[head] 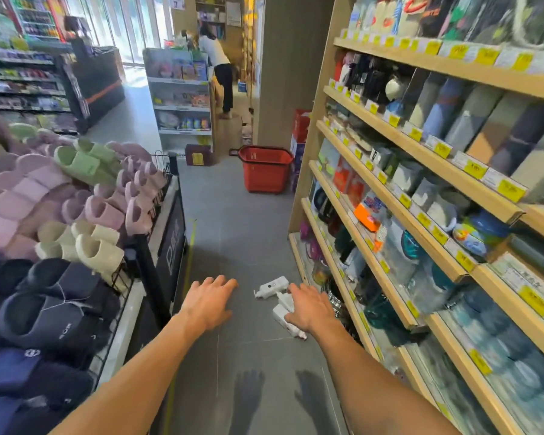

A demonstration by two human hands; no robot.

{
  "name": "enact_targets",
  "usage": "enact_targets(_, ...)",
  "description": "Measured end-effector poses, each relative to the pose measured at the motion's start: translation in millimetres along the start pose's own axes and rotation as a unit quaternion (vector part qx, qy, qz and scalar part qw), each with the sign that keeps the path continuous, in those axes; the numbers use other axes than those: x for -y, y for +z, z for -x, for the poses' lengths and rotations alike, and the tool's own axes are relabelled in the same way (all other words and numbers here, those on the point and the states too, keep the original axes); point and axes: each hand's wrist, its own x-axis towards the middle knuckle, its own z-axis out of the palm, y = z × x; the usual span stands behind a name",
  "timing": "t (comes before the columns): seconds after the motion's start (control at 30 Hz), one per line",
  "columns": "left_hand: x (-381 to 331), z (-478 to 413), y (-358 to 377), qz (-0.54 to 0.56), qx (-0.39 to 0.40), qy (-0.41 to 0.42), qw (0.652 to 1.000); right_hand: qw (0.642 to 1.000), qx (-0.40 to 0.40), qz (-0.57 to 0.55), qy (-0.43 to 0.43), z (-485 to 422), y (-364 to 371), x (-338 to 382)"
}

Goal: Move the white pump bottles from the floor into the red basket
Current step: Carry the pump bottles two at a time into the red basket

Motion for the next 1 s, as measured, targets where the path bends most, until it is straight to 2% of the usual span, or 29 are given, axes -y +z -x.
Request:
enact_targets(0.37, 22, -135, -7, -0.016, 0.030, 0.017, 0.999, 1.000, 0.005, -0.010, 0.026, -122, -23, -29)
enact_targets(0.73, 13, -261, -29, -0.031, 0.050, 0.005, 0.998, 1.000, 0.019, 0.007, 0.004, -239, -45, -97)
enact_targets(1.0, 27, -332, -33, -0.033, 0.073, -0.004, 0.997, 0.999, 0.045, 0.000, 0.000, -312, -49, -113)
